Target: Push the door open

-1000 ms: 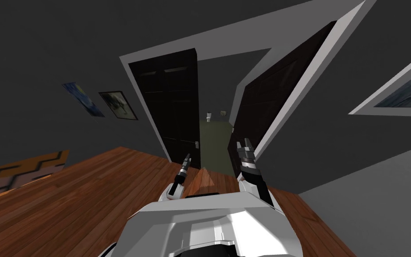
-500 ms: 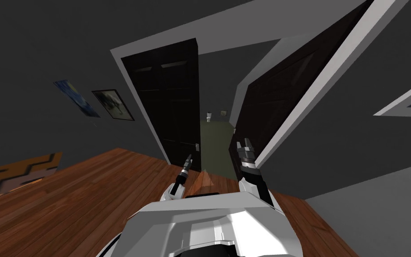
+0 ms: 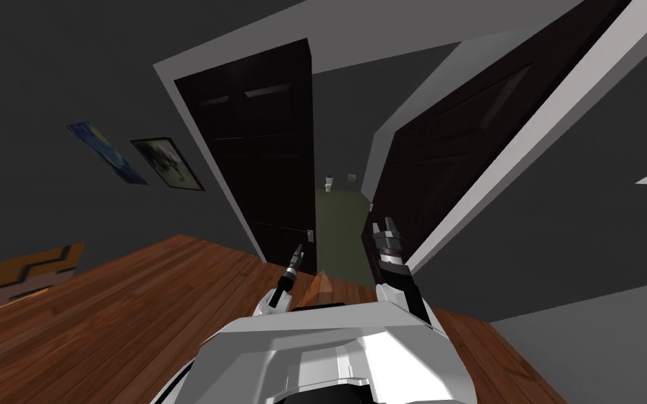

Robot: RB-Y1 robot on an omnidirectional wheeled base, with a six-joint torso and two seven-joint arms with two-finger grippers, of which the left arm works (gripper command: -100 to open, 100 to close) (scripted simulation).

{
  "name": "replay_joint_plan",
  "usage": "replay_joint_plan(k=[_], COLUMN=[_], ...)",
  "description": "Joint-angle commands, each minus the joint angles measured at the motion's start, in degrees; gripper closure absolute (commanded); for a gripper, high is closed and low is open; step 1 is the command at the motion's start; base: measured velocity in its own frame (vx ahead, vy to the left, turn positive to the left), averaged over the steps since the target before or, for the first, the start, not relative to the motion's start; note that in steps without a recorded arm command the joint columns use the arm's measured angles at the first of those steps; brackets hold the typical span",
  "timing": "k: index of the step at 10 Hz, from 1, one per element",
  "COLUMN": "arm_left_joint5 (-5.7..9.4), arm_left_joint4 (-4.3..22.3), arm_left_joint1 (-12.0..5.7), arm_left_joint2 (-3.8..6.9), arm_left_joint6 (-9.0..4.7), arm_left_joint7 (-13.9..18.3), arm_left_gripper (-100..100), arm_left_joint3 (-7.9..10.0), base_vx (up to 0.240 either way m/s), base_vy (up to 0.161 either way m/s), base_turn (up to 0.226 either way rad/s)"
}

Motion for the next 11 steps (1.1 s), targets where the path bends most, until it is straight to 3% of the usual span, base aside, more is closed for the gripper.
replay_joint_plan(k=[1,9,10,11], arm_left_joint5=[0.09,0.41,0.41,0.41], arm_left_joint4=[0.4,1.2,1.2,1.2], arm_left_joint1=[-0.11,0.05,0.05,0.05], arm_left_joint2=[0.31,-0.19,-0.19,-0.19], arm_left_joint6=[-0.25,-0.93,-0.93,-0.93], arm_left_joint7=[-0.1,-0.8,-0.8,-0.8], arm_left_gripper=[-100,-100,100,100], arm_left_joint3=[0.19,0.9,0.9,0.9], base_vx=[0.205,0.177,-0.018,-0.03], base_vy=[-0.04,-0.049,0.003,0.008], base_turn=[-0.032,-0.021,0.002,-0.014])
